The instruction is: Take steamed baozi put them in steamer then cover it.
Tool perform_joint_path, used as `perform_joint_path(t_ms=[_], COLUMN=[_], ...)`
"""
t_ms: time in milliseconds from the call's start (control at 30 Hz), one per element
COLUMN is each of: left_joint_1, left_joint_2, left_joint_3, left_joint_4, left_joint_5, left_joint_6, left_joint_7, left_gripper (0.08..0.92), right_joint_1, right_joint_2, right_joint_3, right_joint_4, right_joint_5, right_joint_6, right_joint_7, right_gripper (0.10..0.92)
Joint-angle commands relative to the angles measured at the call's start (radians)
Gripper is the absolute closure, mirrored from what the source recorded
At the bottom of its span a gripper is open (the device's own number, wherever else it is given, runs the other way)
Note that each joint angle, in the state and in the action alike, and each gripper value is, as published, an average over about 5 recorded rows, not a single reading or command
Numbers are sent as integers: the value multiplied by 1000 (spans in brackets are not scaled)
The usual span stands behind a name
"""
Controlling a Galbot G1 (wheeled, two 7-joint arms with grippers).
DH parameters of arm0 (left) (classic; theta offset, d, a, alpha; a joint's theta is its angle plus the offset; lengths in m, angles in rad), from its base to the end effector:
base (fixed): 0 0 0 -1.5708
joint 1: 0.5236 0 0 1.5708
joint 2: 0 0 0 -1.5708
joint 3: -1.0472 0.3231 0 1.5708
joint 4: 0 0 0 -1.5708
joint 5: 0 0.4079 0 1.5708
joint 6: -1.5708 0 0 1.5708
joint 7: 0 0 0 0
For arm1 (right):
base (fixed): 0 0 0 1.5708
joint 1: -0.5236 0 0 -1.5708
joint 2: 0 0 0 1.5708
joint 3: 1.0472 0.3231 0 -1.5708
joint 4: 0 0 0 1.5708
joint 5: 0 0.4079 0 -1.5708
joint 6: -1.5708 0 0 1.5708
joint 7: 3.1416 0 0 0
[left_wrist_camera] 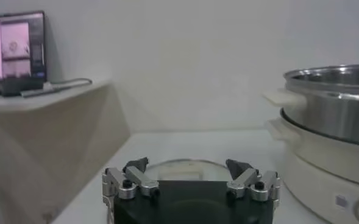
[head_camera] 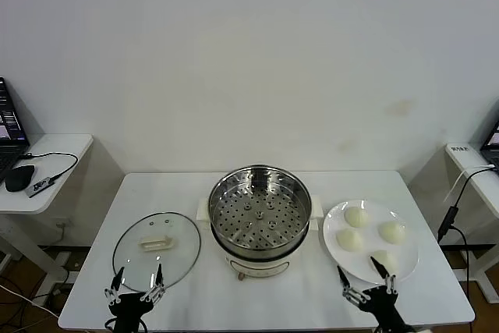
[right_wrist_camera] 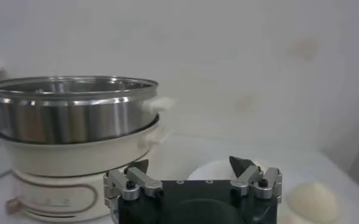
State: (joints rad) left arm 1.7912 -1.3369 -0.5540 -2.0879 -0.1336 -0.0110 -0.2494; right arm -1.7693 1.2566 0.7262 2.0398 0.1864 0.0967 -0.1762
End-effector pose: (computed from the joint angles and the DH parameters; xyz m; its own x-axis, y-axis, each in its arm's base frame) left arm 0.1824 0.0386 -0.3251 -0.9676 -0.1579 0.1972 -0.1373 0.9839 0.1144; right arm 0.1952 -0.1125 -0.3176 -0.9757 -0.1593 0.1504 -0.1832 0.9697 -0.1618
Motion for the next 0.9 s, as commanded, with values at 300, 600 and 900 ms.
perform_joint_path(t_ms=[300, 600, 900], left_joint_1=[-53, -56, -52], left_joint_2=[14, 5, -1], left_joint_3=[-8, -6, -1], left_joint_4=[6, -8, -13], left_joint_5=[127, 217, 270], left_joint_6=[26, 14, 9], left_joint_7=[-62, -83, -102], left_gripper=[177, 177, 177], right_joint_1=[389, 656, 1146], right_joint_2=[-355, -647, -833], right_joint_3=[94, -77, -592], right_joint_4=[-161, -369, -556], right_joint_5=[-729, -746, -557], right_joint_6=[-49, -131, -171], right_joint_7=[-108, -470, -787], right_gripper=[203, 203, 203])
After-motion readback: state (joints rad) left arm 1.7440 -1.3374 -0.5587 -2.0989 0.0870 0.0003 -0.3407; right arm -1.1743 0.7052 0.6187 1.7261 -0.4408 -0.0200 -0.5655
